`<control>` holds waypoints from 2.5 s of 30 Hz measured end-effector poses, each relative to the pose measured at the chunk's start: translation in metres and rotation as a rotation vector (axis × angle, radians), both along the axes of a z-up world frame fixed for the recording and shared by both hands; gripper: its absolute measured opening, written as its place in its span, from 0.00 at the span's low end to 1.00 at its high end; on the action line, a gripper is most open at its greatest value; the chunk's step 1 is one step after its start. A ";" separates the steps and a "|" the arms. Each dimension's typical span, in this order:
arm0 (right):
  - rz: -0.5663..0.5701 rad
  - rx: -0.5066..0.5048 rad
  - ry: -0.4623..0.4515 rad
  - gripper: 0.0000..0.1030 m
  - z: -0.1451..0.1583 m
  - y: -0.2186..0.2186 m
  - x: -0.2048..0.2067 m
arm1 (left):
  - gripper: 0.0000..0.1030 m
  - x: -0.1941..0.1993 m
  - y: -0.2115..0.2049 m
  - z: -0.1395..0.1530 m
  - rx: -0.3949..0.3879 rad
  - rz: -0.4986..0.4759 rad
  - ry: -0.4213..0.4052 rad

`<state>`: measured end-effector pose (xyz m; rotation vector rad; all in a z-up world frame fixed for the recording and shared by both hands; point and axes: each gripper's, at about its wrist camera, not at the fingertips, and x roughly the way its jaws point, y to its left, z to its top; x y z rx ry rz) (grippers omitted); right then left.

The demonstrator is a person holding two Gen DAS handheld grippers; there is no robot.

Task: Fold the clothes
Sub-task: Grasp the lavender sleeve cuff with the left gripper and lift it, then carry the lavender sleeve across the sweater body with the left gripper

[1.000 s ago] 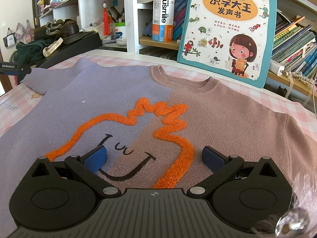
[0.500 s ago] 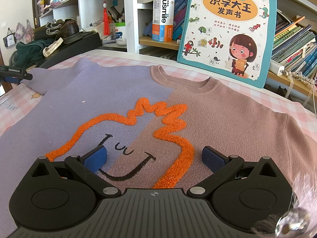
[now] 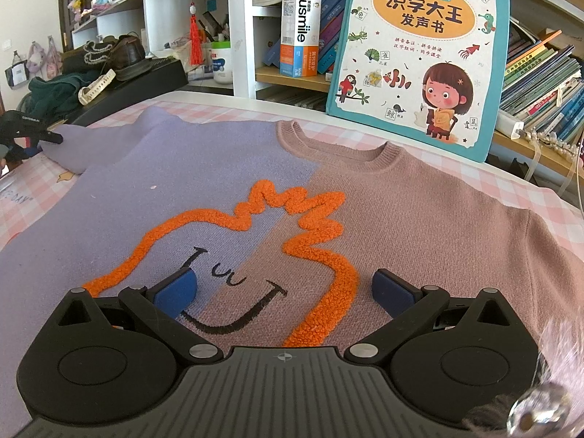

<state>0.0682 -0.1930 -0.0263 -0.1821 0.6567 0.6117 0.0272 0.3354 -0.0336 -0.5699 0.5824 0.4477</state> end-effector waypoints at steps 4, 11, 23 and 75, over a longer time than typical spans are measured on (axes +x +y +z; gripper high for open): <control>-0.025 0.035 0.006 1.00 0.003 -0.012 -0.006 | 0.11 -0.007 -0.009 0.010 0.019 -0.018 -0.048; -0.117 0.039 -0.042 1.00 0.011 -0.035 -0.027 | 0.03 -0.011 -0.025 0.026 0.051 -0.057 -0.122; -0.222 0.045 -0.135 1.00 0.019 -0.068 -0.068 | 0.03 -0.004 -0.117 0.100 0.132 -0.356 -0.351; -0.402 0.130 -0.032 1.00 0.003 -0.108 -0.086 | 0.55 0.099 -0.436 0.060 -0.026 -1.177 -0.183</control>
